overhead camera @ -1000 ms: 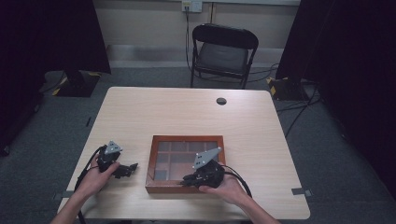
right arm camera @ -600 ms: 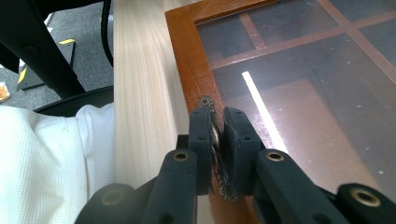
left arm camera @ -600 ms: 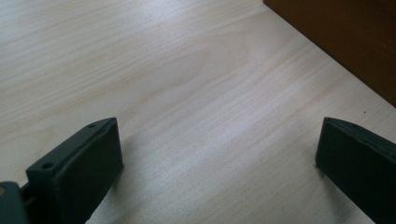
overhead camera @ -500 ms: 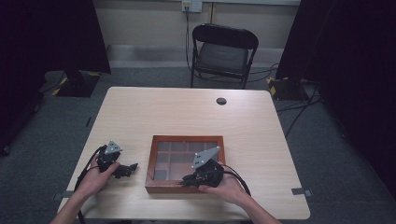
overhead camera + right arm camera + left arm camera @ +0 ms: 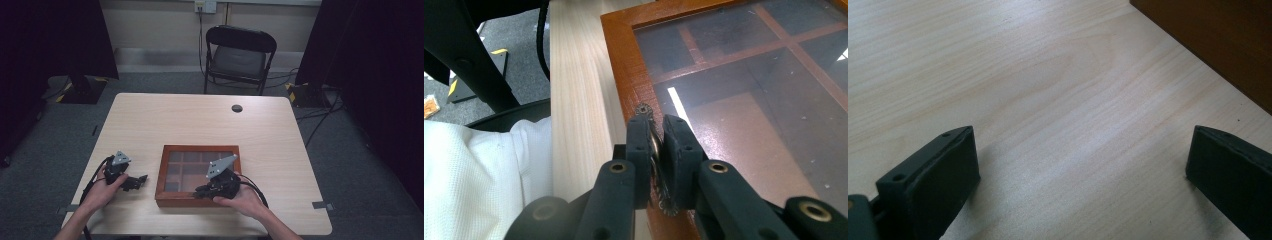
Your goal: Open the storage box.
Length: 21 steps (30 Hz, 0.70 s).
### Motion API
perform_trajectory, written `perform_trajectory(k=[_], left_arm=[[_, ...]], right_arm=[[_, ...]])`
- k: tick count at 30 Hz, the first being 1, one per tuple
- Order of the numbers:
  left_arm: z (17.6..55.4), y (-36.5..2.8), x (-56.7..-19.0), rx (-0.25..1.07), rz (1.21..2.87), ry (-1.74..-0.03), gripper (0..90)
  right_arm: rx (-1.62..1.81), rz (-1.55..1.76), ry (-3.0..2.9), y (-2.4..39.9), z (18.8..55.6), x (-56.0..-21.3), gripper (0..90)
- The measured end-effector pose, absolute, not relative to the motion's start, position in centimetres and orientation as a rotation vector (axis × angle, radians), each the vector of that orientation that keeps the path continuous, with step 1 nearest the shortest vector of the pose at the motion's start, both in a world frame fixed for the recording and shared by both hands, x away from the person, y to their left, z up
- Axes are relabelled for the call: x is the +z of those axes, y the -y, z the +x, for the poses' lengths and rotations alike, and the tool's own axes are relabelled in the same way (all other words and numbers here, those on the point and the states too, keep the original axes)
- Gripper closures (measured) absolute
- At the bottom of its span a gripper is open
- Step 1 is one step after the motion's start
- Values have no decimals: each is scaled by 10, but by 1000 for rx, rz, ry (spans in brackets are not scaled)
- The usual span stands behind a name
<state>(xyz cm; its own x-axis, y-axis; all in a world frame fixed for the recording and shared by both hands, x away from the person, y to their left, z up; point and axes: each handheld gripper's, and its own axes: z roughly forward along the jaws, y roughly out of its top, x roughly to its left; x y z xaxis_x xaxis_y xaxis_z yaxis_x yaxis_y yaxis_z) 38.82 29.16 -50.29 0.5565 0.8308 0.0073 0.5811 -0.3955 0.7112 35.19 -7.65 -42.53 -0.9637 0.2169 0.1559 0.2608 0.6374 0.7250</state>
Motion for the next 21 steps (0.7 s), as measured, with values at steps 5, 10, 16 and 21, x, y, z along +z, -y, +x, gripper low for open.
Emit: perform_trajectory(k=[5,10,16,21], left_arm=[[388,-292,-503,479,2122,-1129,0],[388,-292,-503,481,2126,-1127,0],[388,-292,-503,480,2122,-1128,0],[388,-292,-503,480,2123,-1128,0]], right_arm=[[-1260,-402,2792,76,352,-423,824],[-1286,-403,2778,78,353,-417,825],[-1306,-400,2763,79,356,-409,825],[-1297,-399,2758,79,358,-407,825]])
